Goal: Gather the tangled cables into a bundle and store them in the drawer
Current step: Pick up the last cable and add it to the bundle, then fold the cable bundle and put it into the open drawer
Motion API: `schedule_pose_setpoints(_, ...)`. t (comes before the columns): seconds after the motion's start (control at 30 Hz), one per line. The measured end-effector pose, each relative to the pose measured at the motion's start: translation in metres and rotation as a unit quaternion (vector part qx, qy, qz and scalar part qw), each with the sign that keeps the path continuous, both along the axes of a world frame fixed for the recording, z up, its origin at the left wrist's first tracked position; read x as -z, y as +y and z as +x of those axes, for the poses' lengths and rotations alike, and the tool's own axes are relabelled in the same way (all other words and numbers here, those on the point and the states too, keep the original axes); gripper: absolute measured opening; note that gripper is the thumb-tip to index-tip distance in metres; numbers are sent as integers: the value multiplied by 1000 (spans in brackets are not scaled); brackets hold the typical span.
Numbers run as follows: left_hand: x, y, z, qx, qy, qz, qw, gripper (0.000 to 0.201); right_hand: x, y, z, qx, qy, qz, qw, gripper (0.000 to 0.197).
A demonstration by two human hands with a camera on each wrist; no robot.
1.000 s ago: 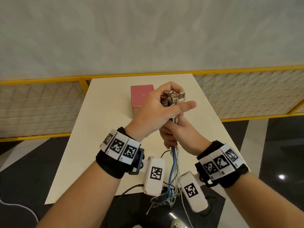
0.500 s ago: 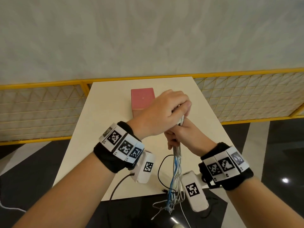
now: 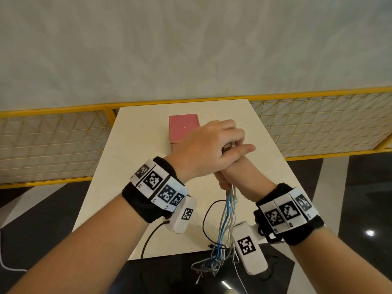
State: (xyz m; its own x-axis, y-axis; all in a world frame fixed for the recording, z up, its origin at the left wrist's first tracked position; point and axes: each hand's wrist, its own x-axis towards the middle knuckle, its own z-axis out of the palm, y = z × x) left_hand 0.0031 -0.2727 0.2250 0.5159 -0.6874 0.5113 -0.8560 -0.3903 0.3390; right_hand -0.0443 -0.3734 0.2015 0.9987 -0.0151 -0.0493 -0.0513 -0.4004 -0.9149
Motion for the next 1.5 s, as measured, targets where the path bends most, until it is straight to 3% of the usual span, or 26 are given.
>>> schedule_pose_setpoints(0.07,0,0,1,-24,-38,-14,999,38,-2,0,0,-16,-8,21,1000,34)
schedule_pose_setpoints(0.17,1,1,3,-32,-33,-37,998,37,-6,-2,-1,-50,-13,61,997,25)
schedule_pose_setpoints(0.4,3,0,4,-12,-34,-28,999,39,-12,1,4,4,-25,17,1000,32)
schedule_pose_setpoints(0.53,4,0,9,-27,-28,-74,997,35,-5,1,5,-73,-15,89,993,21)
schedule_pose_setpoints(0.6,0,6,15,-50,4,-114,992,39,1,-6,5,-91,6,114,989,32)
schedule_pose_setpoints(0.73,-4,19,33,-147,78,-175,970,48,11,-11,4,-97,10,55,994,49)
schedule_pose_setpoints(0.8,-2,22,38,-203,95,-134,965,45,14,-13,10,-77,22,35,996,49)
schedule_pose_setpoints(0.87,1,24,41,-243,-30,-51,968,29,16,-14,17,-53,40,23,998,47)
schedule_pose_setpoints(0.93,5,19,37,-153,-174,-31,972,19,16,-13,24,-35,47,12,998,44)
schedule_pose_setpoints(0.97,7,15,34,-82,-203,-17,976,21,15,-12,28,-34,45,-1,998,41)
schedule_pose_setpoints(1.03,15,10,26,-7,-163,58,985,37,11,-9,32,-48,50,-37,997,39)
schedule_pose_setpoints(1.13,24,16,28,-92,-74,162,980,70,-2,-5,33,-83,40,-78,993,37)
schedule_pose_setpoints(1.2,28,23,35,-142,-80,184,969,70,-5,-6,34,-104,33,-65,992,30)
schedule_pose_setpoints(1.37,14,35,42,-208,-108,55,971,37,1,-16,33,-118,39,-18,992,39)
schedule_pose_setpoints(1.5,-7,74,65,-302,-47,-64,950,24,32,-36,21,-115,65,-33,991,47)
